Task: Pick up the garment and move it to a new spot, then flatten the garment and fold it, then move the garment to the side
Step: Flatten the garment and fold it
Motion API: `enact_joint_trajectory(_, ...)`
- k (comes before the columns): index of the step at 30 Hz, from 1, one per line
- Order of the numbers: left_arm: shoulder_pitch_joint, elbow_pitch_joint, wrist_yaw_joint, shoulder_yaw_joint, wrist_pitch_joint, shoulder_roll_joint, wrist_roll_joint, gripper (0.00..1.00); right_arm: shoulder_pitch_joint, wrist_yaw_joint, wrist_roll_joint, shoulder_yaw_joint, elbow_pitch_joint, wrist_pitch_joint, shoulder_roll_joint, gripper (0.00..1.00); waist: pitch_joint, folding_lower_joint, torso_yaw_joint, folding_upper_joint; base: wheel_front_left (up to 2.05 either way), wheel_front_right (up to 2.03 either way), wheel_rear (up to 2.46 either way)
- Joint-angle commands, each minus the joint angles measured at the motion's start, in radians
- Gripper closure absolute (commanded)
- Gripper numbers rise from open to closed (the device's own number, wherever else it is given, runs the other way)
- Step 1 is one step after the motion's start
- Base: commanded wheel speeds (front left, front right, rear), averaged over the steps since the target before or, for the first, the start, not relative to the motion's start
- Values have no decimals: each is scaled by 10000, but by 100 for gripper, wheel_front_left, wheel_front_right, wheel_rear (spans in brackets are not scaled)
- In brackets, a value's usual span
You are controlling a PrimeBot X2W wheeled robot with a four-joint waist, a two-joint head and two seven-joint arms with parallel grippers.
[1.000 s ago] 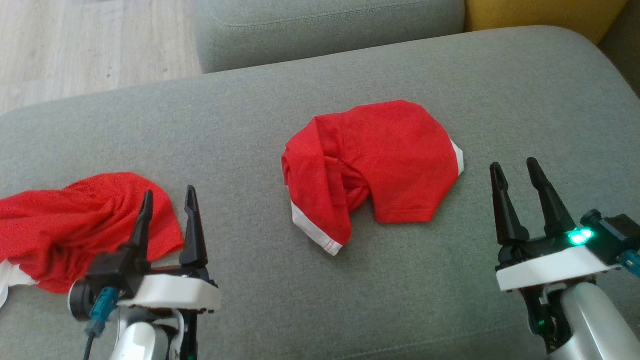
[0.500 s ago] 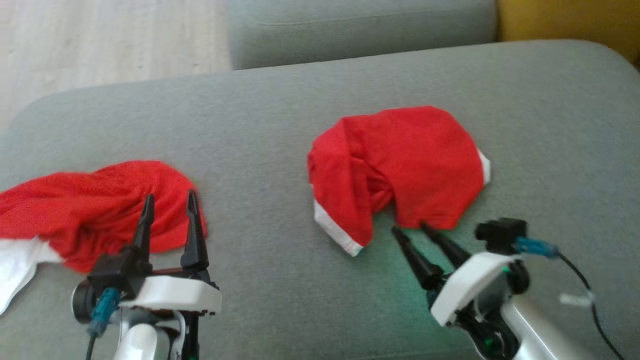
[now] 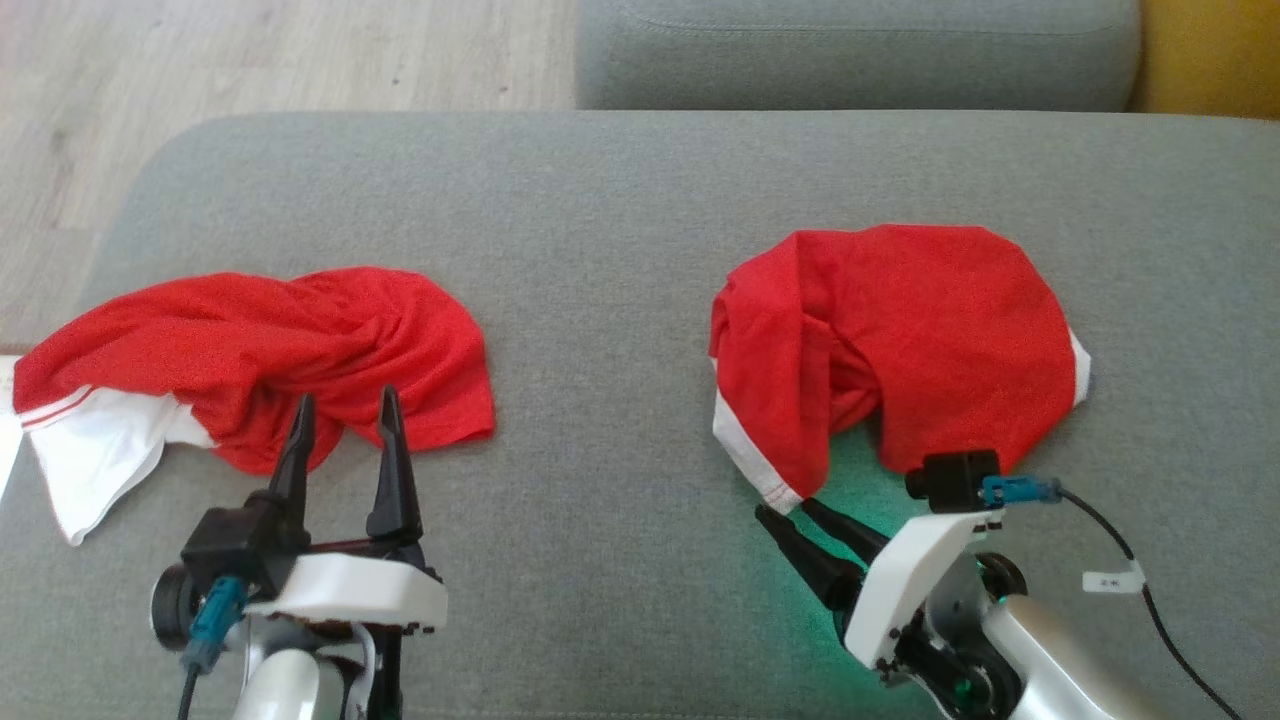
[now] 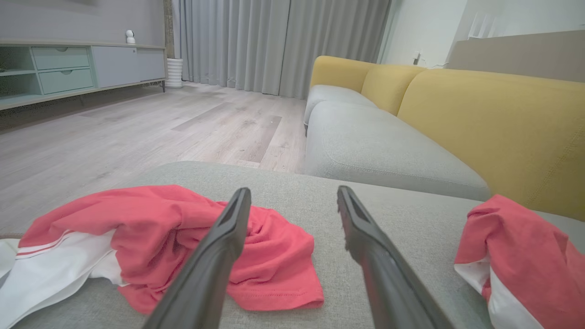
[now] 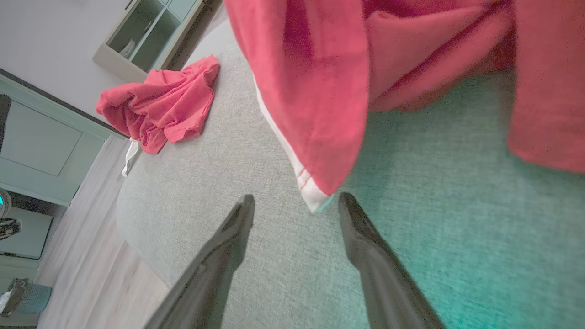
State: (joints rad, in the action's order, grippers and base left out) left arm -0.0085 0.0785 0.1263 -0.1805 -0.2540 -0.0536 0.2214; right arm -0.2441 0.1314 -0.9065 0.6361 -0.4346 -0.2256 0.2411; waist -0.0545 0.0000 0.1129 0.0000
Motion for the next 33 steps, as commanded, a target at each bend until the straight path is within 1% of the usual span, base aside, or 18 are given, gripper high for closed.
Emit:
enact_joint_trajectory(1, -509, -268, -13, 334, -78, 21, 56, 0, -528, -7, -69, 214, 247, 242, 152, 90, -49, 0, 77, 0, 0, 0, 0)
enact_joint_trajectory(2, -513, -265, -9, 341, -78, 22, 54, 0, -562, -7, -101, 257, 221, 348, 171, 100, -64, 0, 89, 0, 0, 0, 0)
enact_joint_trajectory(3, -520, -258, -1, 346, -78, 23, 52, 0, -599, -7, -129, 283, 174, 453, 184, 100, -73, 0, 92, 0, 0, 0, 0)
enact_joint_trajectory(4, -526, -250, 6, 352, -78, 24, 51, 0, -643, -7, -137, 319, 110, 537, 199, 96, -77, 0, 85, 0, 0, 0, 0)
enact_joint_trajectory(5, -533, -240, 16, 359, -78, 25, 50, 0, -690, -7, -147, 367, 45, 596, 210, 87, -82, 0, 72, 0, 0, 0, 0)
enact_joint_trajectory(6, -540, -226, 23, 364, -78, 26, 50, 0, -734, -7, -174, 428, -9, 635, 219, 86, -82, 0, 54, 0, 0, 0, 0)
enact_joint_trajectory(7, -552, -210, 21, 367, -78, 27, 56, 0, -790, -7, -186, 514, -30, 679, 239, 89, -77, 0, 30, 0, 0, 0, 0)
enact_joint_trajectory(8, -564, -196, 19, 372, -78, 28, 63, 0, -846, -7, -194, 594, -27, 757, 266, 100, -70, 0, -5, 0, 0, 0, 0)
enact_joint_trajectory(14, -572, -170, 1, 418, -78, 30, 97, 0, -1110, -7, -535, 937, 418, 1372, 527, 100, -23, 0, -309, 0, 0, 0, 0)
enact_joint_trajectory(17, -527, -181, 26, 444, -78, 31, 143, 0, -1289, -7, -840, 1024, 977, 1531, 900, 100, 17, 0, -558, 0, 0, 0, 0)
enact_joint_trajectory(20, -504, -199, 50, 491, -78, 32, 161, 0, -1577, -7, -1209, 888, 1686, 1498, 1545, 100, 57, 0, -879, 0, 0, 0, 0)
enact_joint_trajectory(22, -492, -214, 56, 519, -78, 32, 176, 0, -1816, -7, -1429, 681, 2150, 1338, 2145, 100, 55, 0, -1120, 0, 0, 0, 0)
enact_joint_trajectory(25, -515, -230, 63, 488, -78, 32, 223, 0, -2125, -7, -1752, 234, 2634, 786, 3163, 100, 11, 0, -1473, 0, 0, 0, 0)
enact_joint_trajectory(26, -515, -230, 63, 488, -78, 32, 223, 0, -2125, -7, -1752, 234, 2634, 786, 3163, 100, 11, 0, -1473, 0, 0, 0, 0)
enact_joint_trajectory(30, -631, -214, 100, 333, -78, 33, 335, 0, -2279, -7, -1737, -625, 2622, 9, 4641, 100, -166, 0, -1795, 0, 0, 0, 0)
enact_joint_trajectory(33, -755, -200, 172, 198, -78, 33, 377, 0, -2227, -7, -1699, -1208, 2157, -628, 5416, 100, -401, 0, -1924, 0, 0, 0, 0)
